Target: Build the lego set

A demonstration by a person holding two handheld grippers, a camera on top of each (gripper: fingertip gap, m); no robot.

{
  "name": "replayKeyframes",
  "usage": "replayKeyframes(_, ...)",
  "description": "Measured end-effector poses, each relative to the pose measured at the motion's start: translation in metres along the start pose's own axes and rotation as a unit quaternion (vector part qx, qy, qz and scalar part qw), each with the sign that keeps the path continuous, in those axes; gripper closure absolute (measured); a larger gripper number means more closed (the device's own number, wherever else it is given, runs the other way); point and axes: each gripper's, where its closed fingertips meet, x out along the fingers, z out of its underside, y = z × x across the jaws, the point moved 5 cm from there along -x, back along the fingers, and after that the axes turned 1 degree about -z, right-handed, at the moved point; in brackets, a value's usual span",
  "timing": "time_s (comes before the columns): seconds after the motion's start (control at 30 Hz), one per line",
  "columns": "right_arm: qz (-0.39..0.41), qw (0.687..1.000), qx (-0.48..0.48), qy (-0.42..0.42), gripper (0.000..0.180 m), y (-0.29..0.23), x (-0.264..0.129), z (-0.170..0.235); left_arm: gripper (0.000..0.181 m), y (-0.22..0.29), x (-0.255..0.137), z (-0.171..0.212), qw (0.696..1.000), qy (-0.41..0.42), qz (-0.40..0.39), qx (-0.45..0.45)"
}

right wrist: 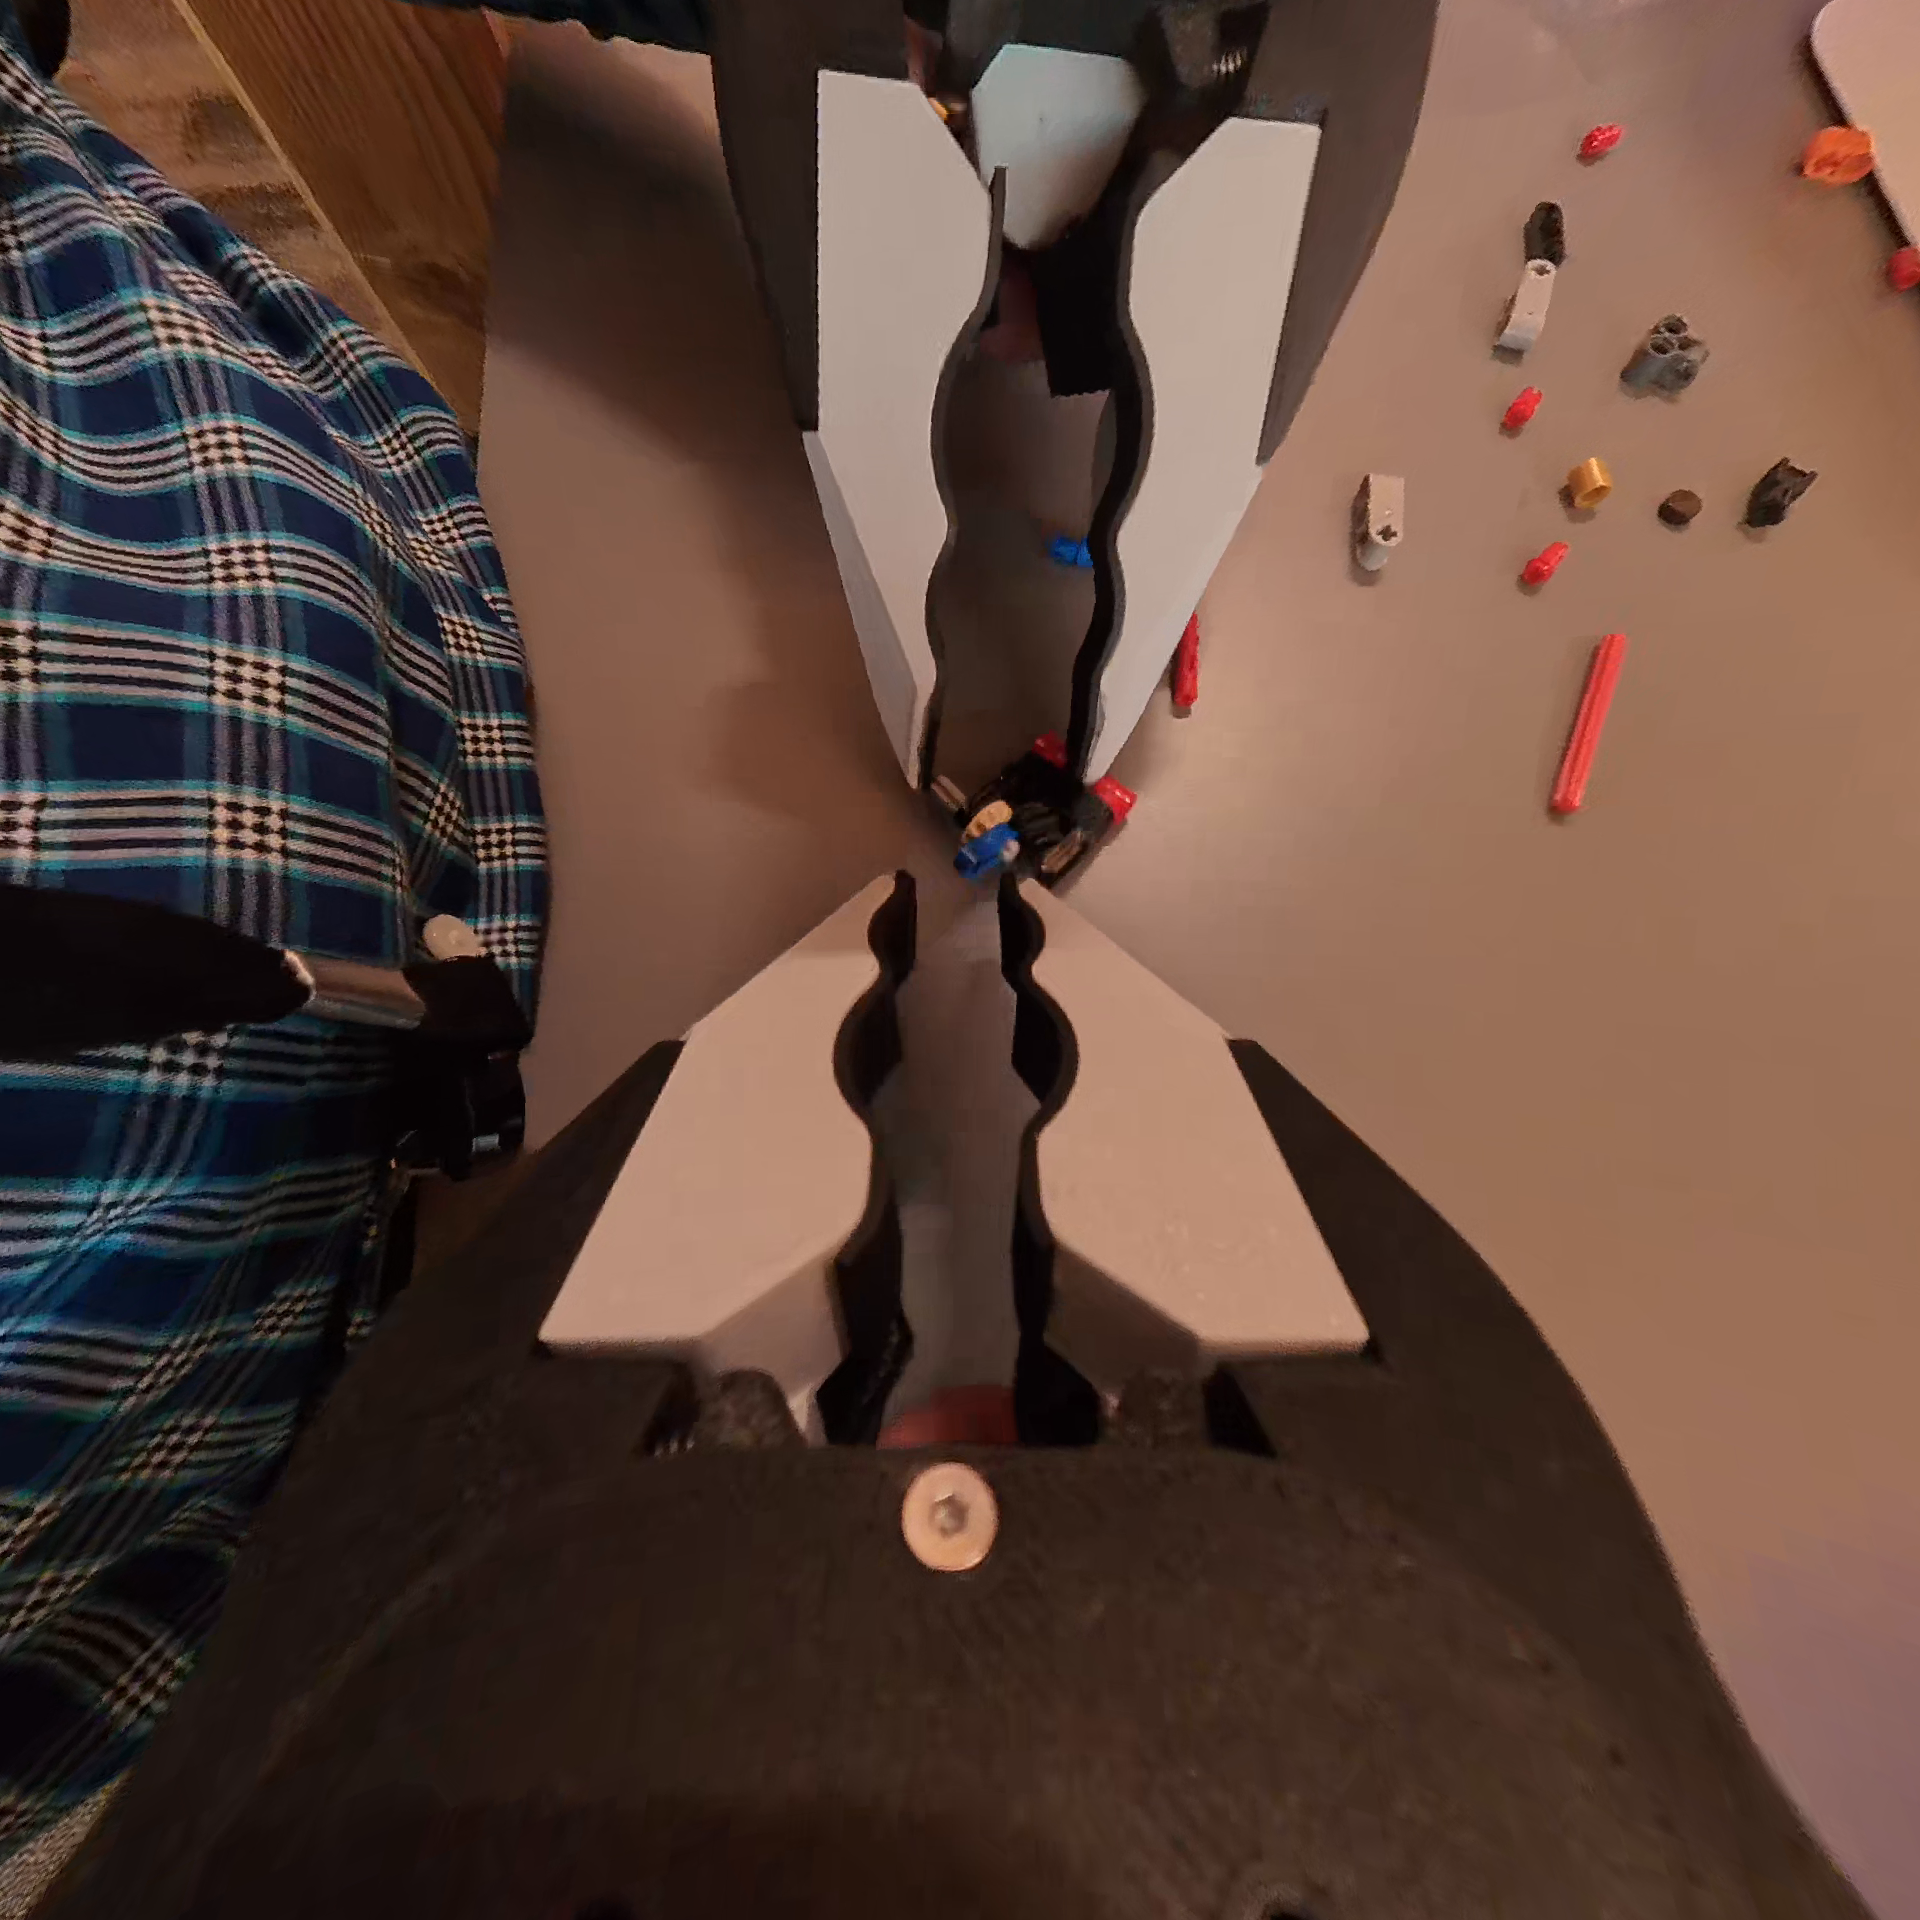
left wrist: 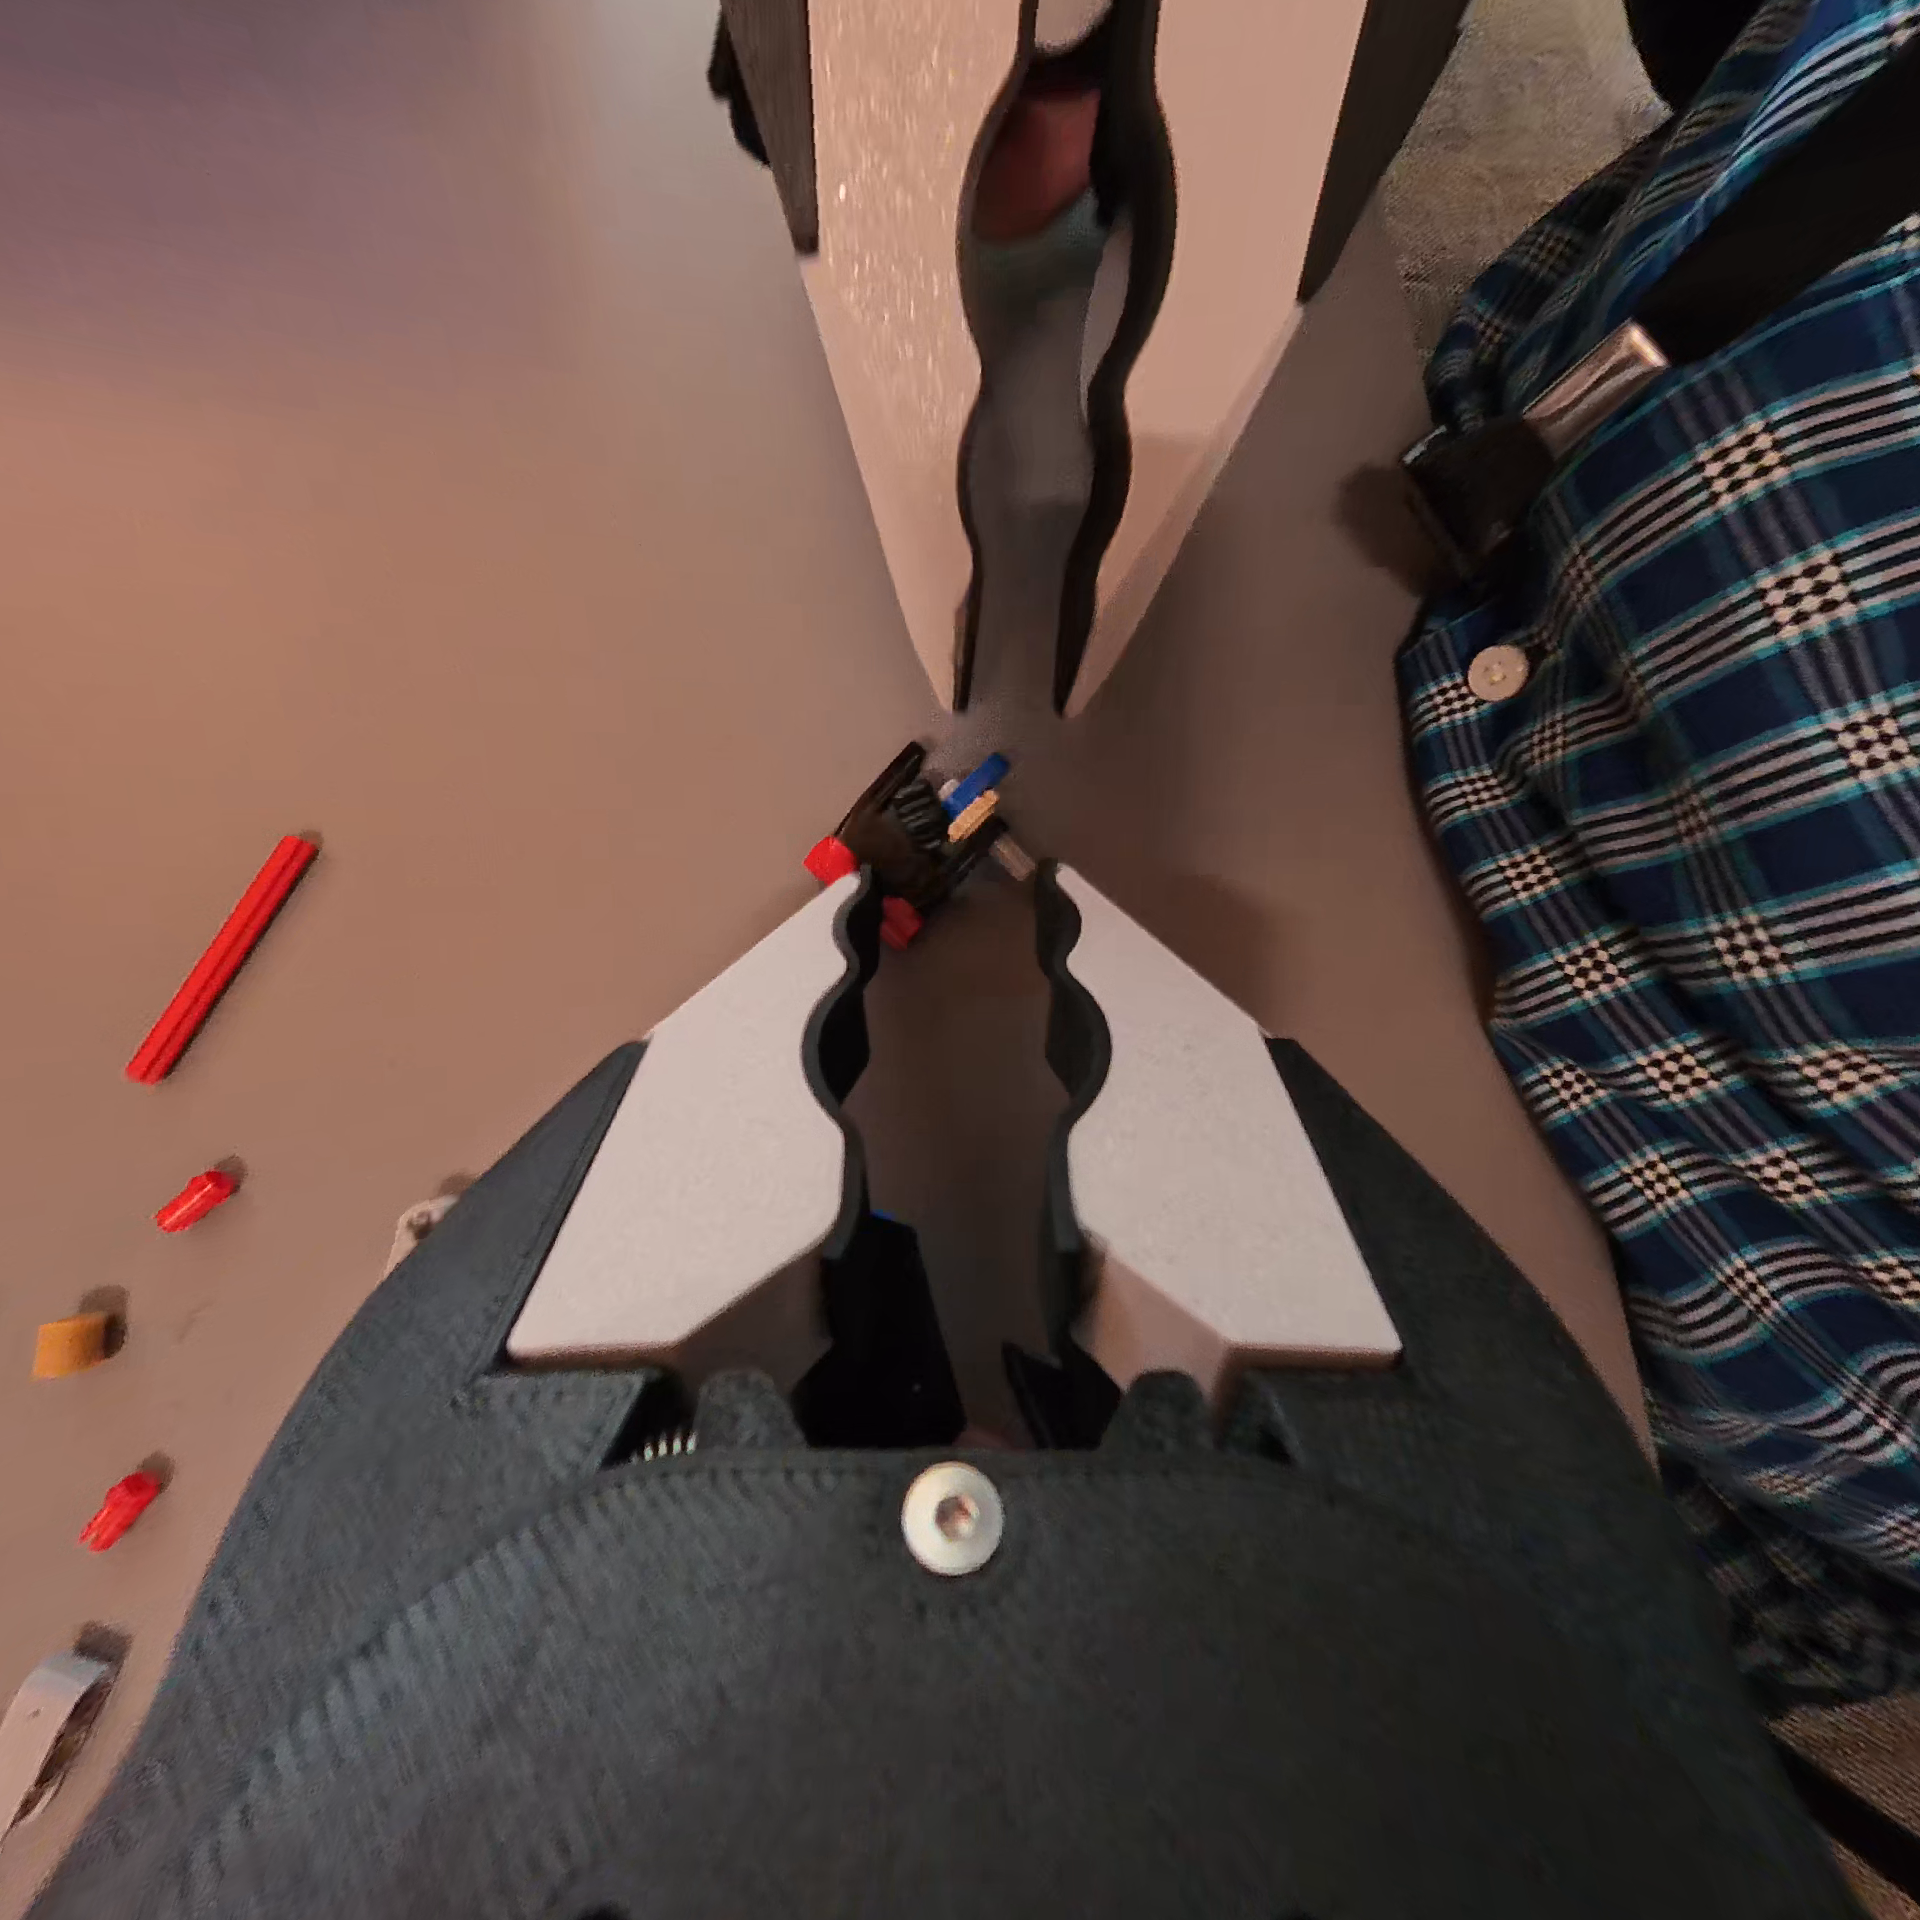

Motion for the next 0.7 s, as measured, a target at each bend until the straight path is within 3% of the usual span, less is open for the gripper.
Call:
replayKeyframes(0.03,0.003,1.000,0.002,0.000,0.166,0.001,-0.003,0.001,0.151,-0.001,-0.002,0.001,1.000,-0.001,-0.003,-0.003)
replayKeyframes(0.33,0.028,1.000,-0.004,-0.003,0.166,0.016,-0.008,-0.004,0.137,0.003,-0.007,0.001,0.998,0.001,-0.044,-0.033)
replayKeyframes(0.7,0.029,0.999,-0.025,-0.026,0.174,0.036,0.004,0.000,0.147,-0.003,0.002,0.003,0.998,-0.011,-0.048,-0.031)
